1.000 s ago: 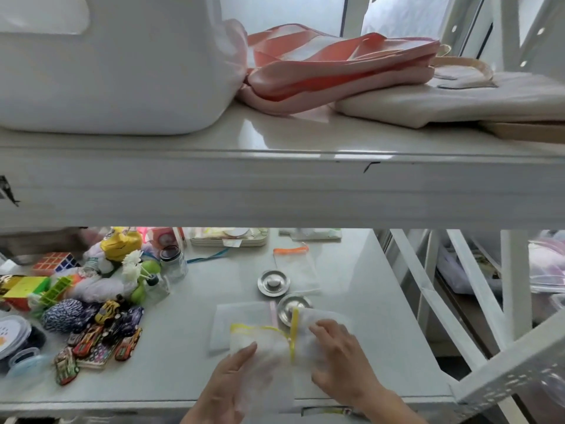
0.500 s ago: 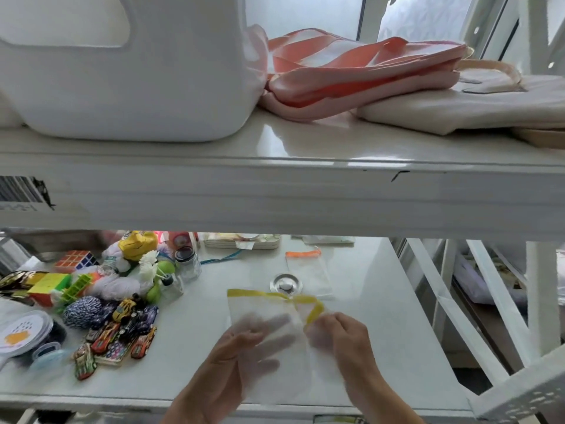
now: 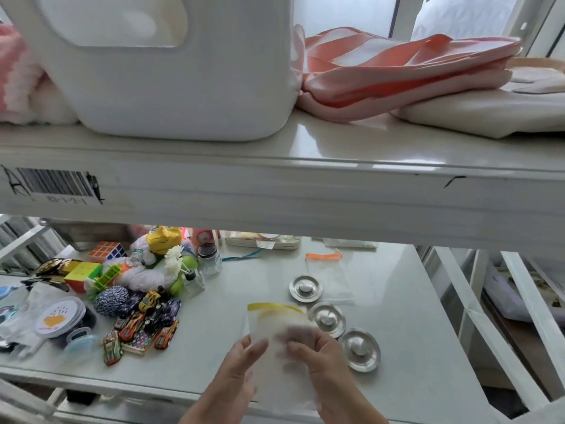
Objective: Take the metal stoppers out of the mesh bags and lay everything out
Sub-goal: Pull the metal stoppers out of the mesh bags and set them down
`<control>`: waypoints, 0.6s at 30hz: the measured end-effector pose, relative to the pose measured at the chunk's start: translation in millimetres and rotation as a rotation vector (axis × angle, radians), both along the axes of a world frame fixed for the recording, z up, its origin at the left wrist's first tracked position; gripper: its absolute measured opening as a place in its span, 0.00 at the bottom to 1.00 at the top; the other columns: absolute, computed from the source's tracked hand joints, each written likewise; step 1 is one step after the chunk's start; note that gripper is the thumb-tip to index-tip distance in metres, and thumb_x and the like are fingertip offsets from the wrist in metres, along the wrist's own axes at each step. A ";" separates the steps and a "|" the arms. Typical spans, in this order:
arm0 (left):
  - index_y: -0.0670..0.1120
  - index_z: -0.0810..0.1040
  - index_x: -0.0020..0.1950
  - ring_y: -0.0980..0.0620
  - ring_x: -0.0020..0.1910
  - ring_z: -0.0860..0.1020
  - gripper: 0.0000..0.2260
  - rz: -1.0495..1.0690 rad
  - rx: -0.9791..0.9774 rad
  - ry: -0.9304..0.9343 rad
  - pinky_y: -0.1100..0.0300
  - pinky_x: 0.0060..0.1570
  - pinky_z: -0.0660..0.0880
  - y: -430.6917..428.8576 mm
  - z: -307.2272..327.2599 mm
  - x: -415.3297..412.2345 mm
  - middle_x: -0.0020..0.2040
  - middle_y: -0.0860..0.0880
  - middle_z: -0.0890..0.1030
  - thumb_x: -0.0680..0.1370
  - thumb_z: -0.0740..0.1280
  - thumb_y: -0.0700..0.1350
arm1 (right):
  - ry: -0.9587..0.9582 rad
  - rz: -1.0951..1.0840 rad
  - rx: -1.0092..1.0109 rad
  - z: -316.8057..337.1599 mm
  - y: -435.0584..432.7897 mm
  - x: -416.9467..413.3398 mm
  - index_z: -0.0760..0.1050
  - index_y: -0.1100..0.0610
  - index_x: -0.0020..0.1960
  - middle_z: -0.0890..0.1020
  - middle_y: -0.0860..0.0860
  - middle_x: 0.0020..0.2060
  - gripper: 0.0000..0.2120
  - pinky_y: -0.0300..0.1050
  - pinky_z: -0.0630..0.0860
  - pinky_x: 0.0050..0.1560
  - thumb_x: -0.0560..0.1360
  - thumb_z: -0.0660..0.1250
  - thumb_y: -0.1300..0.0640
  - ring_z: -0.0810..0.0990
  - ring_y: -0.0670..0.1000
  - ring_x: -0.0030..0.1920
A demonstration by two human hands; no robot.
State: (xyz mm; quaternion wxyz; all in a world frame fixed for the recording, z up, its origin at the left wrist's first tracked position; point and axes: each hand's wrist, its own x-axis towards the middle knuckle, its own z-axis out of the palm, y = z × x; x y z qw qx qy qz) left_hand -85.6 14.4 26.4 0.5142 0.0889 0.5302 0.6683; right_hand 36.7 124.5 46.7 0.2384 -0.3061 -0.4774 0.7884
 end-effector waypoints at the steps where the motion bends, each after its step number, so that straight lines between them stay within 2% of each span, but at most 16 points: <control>1: 0.37 0.81 0.64 0.35 0.57 0.84 0.38 -0.029 0.035 -0.085 0.38 0.57 0.79 -4.8 2.6 -0.6 0.60 0.33 0.84 0.57 0.84 0.49 | -0.018 0.017 0.014 -0.7 0.8 -1.8 0.85 0.65 0.44 0.83 0.60 0.36 0.11 0.44 0.78 0.33 0.61 0.73 0.65 0.82 0.53 0.33; 3: 0.35 0.84 0.59 0.35 0.49 0.86 0.34 -0.056 0.113 -0.237 0.41 0.46 0.83 -12.7 3.3 -1.0 0.57 0.31 0.84 0.55 0.85 0.42 | -0.074 0.066 0.080 -0.6 -0.1 -6.5 0.82 0.68 0.45 0.80 0.60 0.35 0.13 0.42 0.77 0.31 0.62 0.74 0.65 0.80 0.51 0.31; 4: 0.33 0.83 0.59 0.35 0.48 0.86 0.36 -0.063 0.133 -0.250 0.42 0.46 0.83 -13.8 0.1 -1.9 0.57 0.30 0.83 0.54 0.86 0.42 | -0.102 0.080 0.137 -0.9 -0.2 -8.7 0.82 0.68 0.44 0.80 0.59 0.34 0.11 0.40 0.76 0.31 0.63 0.73 0.64 0.79 0.51 0.31; 6: 0.30 0.82 0.59 0.35 0.45 0.86 0.39 -0.034 0.077 -0.166 0.43 0.47 0.82 -12.9 -7.3 -4.2 0.56 0.28 0.83 0.51 0.87 0.43 | -0.155 0.115 0.279 -2.2 2.3 -11.2 0.81 0.64 0.42 0.80 0.53 0.31 0.07 0.37 0.73 0.32 0.65 0.73 0.62 0.76 0.48 0.33; 8: 0.30 0.83 0.57 0.34 0.43 0.86 0.33 0.023 0.017 -0.097 0.45 0.43 0.83 -12.9 -11.4 -5.6 0.53 0.27 0.84 0.57 0.85 0.44 | -0.214 0.166 0.344 -1.3 5.0 -10.8 0.81 0.60 0.40 0.80 0.46 0.29 0.02 0.34 0.71 0.31 0.69 0.73 0.63 0.75 0.45 0.32; 10: 0.29 0.81 0.59 0.30 0.51 0.84 0.23 0.110 -0.015 -0.085 0.38 0.54 0.80 -12.4 -9.6 -5.8 0.56 0.26 0.82 0.69 0.74 0.43 | -0.288 0.227 0.395 1.6 7.3 -12.5 0.79 0.55 0.38 0.78 0.43 0.28 0.07 0.32 0.70 0.32 0.74 0.72 0.61 0.74 0.42 0.31; 11: 0.29 0.80 0.60 0.27 0.56 0.81 0.23 0.153 -0.026 -0.103 0.36 0.61 0.76 -13.4 -8.6 -6.6 0.58 0.26 0.81 0.72 0.70 0.43 | -0.366 0.263 0.476 2.9 8.4 -15.9 0.76 0.52 0.36 0.76 0.42 0.27 0.10 0.33 0.69 0.33 0.75 0.71 0.56 0.72 0.41 0.31; 12: 0.29 0.80 0.61 0.27 0.58 0.80 0.23 0.193 -0.027 -0.125 0.35 0.63 0.74 -14.0 -8.2 -9.4 0.59 0.26 0.81 0.72 0.68 0.44 | -0.419 0.305 0.549 4.1 10.1 -20.3 0.73 0.51 0.34 0.74 0.42 0.27 0.13 0.35 0.68 0.34 0.75 0.69 0.50 0.70 0.41 0.31; 13: 0.30 0.80 0.62 0.28 0.58 0.81 0.25 0.234 -0.027 -0.140 0.35 0.61 0.75 -15.4 -6.4 -11.5 0.59 0.27 0.81 0.72 0.68 0.45 | -0.450 0.316 0.605 2.1 14.0 -26.1 0.72 0.52 0.34 0.73 0.43 0.28 0.15 0.39 0.70 0.36 0.75 0.66 0.46 0.70 0.42 0.32; 15: 0.32 0.79 0.64 0.34 0.50 0.85 0.26 0.289 -0.018 -0.155 0.41 0.53 0.80 -19.6 -5.6 -16.5 0.57 0.30 0.83 0.71 0.70 0.46 | -0.486 0.230 0.742 -7.5 31.4 -40.6 0.79 0.55 0.39 0.80 0.46 0.34 0.13 0.49 0.77 0.45 0.76 0.64 0.49 0.77 0.47 0.37; 16: 0.34 0.79 0.65 0.37 0.46 0.86 0.25 0.298 0.004 -0.170 0.44 0.50 0.81 -23.7 -5.8 -19.1 0.54 0.32 0.85 0.72 0.70 0.46 | -0.548 0.195 0.874 -15.0 44.5 -48.7 0.82 0.55 0.48 0.84 0.49 0.42 0.09 0.50 0.77 0.52 0.76 0.64 0.54 0.80 0.50 0.45; 18: 0.35 0.79 0.64 0.42 0.41 0.87 0.23 0.292 0.020 -0.113 0.49 0.45 0.82 -34.5 -4.9 -19.6 0.48 0.37 0.87 0.73 0.71 0.46 | -0.751 0.300 1.171 -25.3 66.7 -61.5 0.75 0.56 0.68 0.81 0.53 0.61 0.20 0.49 0.72 0.64 0.76 0.62 0.62 0.76 0.56 0.63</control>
